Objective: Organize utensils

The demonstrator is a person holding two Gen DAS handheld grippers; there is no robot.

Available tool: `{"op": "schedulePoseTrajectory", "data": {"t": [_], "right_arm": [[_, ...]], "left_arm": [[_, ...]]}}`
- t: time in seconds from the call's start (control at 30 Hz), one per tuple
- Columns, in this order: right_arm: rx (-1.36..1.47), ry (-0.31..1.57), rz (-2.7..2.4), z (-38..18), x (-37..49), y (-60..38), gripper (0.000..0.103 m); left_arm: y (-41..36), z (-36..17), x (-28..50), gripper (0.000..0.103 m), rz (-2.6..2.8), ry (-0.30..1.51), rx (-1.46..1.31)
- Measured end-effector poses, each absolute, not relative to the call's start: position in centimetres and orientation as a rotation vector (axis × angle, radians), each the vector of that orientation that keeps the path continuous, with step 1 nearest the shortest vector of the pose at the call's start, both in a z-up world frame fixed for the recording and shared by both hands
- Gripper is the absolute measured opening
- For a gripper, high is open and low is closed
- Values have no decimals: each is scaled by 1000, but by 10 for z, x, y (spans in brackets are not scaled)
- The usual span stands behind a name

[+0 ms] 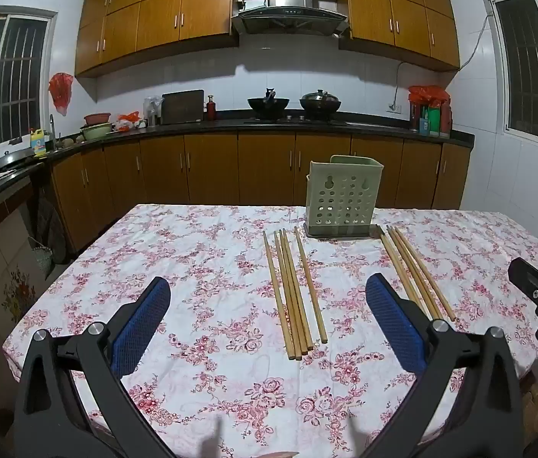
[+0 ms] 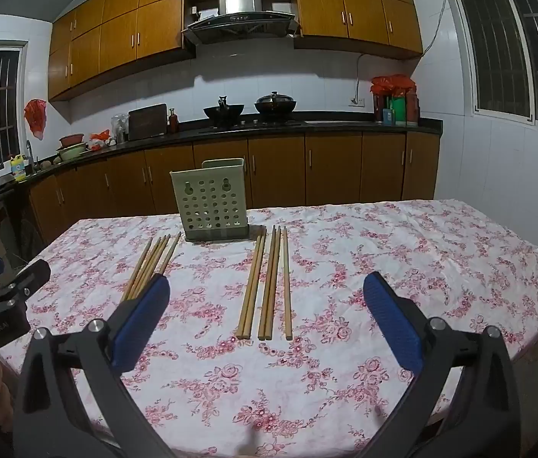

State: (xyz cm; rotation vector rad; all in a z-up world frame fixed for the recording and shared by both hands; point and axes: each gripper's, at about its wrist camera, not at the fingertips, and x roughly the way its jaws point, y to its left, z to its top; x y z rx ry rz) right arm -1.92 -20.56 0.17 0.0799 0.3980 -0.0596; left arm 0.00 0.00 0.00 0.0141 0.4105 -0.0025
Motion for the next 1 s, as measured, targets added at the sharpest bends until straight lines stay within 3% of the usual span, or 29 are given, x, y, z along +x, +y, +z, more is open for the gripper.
{"op": "schedulePoseTrajectory", "data": {"t": [1.0], "right_arm": [[83,400,-59,0,-19,-206,99]], "left_arm": [[0,0,0,101,-4,417,11]]}}
